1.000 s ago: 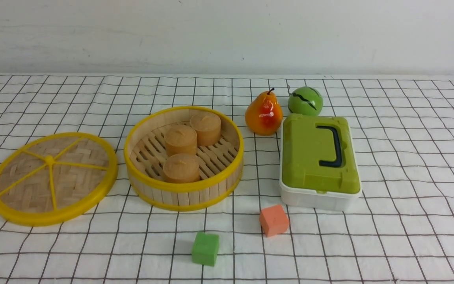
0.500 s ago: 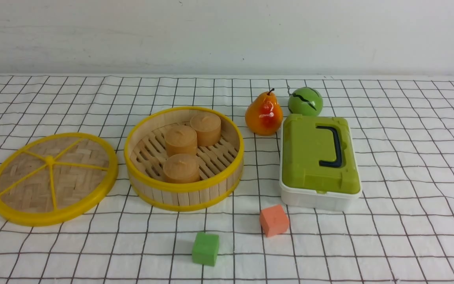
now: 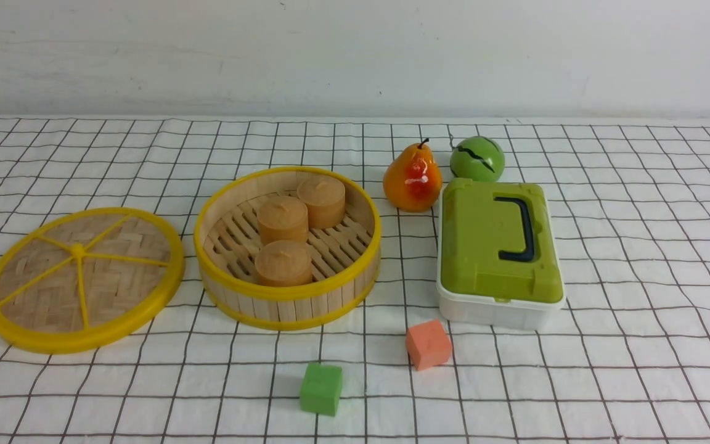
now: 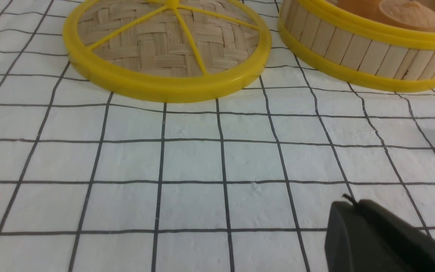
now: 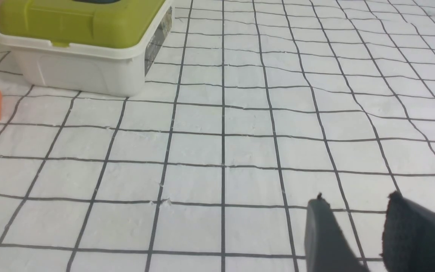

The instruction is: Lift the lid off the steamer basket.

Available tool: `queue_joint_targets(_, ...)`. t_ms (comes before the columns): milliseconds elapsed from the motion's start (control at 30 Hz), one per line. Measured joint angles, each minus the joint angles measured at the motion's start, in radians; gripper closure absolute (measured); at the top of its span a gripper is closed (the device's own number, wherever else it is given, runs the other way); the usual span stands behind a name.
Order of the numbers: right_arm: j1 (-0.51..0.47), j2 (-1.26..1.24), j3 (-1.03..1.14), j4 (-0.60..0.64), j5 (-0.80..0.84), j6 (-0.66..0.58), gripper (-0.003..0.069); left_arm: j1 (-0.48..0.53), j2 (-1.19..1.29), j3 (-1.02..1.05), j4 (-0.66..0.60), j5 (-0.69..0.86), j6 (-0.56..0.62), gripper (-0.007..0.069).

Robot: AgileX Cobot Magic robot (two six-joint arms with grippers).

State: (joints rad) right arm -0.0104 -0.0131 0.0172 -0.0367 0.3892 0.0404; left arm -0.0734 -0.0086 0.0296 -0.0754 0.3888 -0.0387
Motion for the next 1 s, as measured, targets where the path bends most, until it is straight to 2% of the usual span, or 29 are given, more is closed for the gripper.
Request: queue_joint_targets(1000,0.0,0.0,0.0,0.0,0.0,0.0,0.0419,0.0,0.0,0.0,0.002,0.001,0.0,0.0623)
